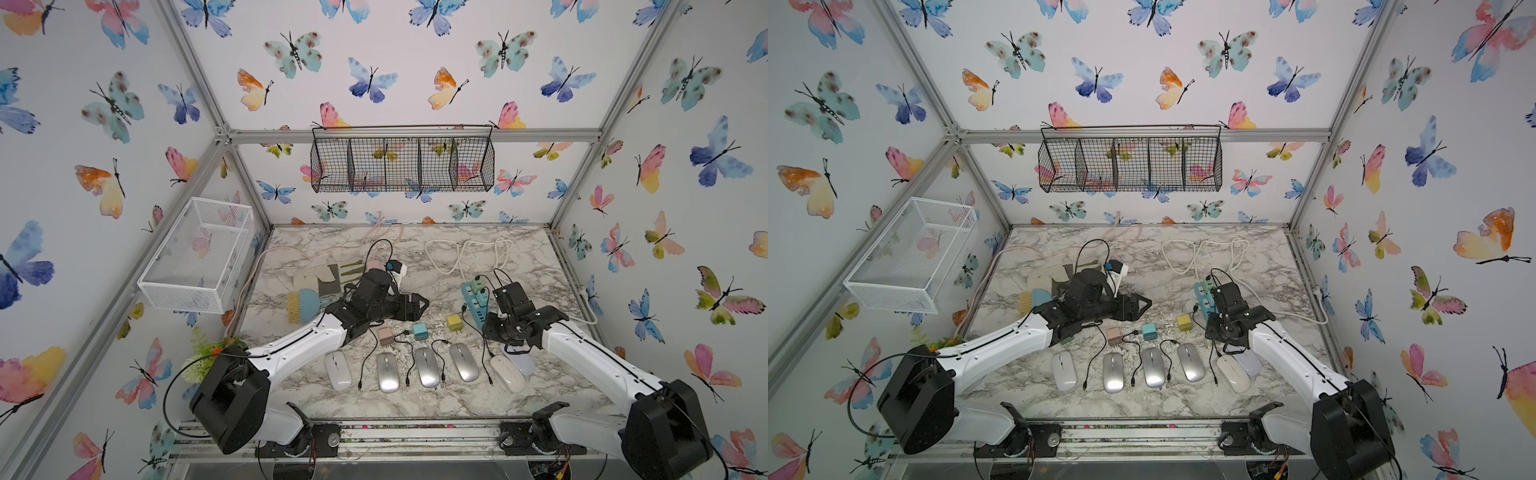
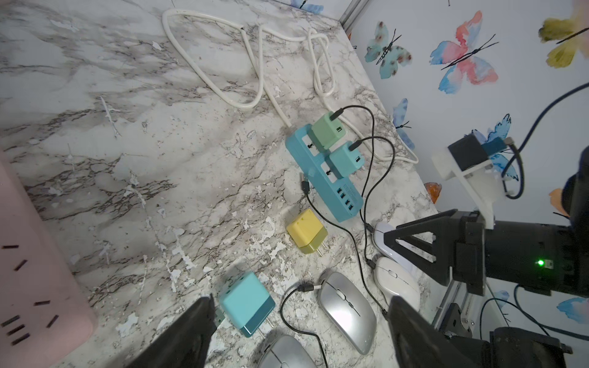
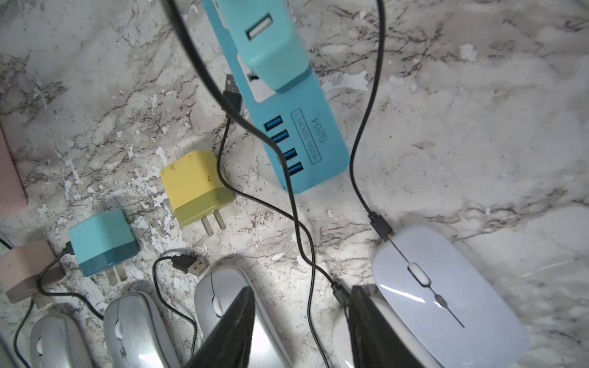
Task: Unplug the wireless mouse
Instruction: Adjust the socket at the center of the board.
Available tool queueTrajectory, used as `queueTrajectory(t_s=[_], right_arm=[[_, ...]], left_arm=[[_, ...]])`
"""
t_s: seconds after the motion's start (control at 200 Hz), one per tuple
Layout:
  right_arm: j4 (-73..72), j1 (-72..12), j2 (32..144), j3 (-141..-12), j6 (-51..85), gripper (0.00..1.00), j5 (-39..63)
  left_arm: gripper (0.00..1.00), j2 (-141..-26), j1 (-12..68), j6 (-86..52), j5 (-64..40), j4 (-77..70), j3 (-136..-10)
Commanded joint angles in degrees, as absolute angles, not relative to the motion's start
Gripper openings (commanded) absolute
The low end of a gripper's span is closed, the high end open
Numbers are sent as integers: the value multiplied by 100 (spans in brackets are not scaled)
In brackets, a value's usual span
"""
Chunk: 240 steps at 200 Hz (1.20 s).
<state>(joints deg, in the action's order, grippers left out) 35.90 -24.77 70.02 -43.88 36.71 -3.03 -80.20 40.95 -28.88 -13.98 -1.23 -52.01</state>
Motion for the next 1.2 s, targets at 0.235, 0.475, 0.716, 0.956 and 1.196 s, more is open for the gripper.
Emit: queueTrajectory(t_s=[0.235, 0.475, 0.716, 0.956, 1.196], right_arm=[[2467, -2387, 7805, -4287, 3627, 58, -190], [1858, -2016, 8680, -4497, 3285, 55, -6], [909, -1531, 9333, -4944, 2573, 54, 755], [848, -1310, 10157, -5999, 1876, 57, 571], [2219, -1310, 9355, -5920, 1891, 66, 332]], left_arm=[[86, -7899, 4095, -2794, -1392, -212, -5133], [86, -7567, 4074, -2751, -1086, 4, -5019], [86, -7420, 4061, -2786, -941, 127, -4967], [86, -7313, 4059, -2856, -866, 145, -4923], [86, -7316, 4034, -2926, -796, 77, -4811]])
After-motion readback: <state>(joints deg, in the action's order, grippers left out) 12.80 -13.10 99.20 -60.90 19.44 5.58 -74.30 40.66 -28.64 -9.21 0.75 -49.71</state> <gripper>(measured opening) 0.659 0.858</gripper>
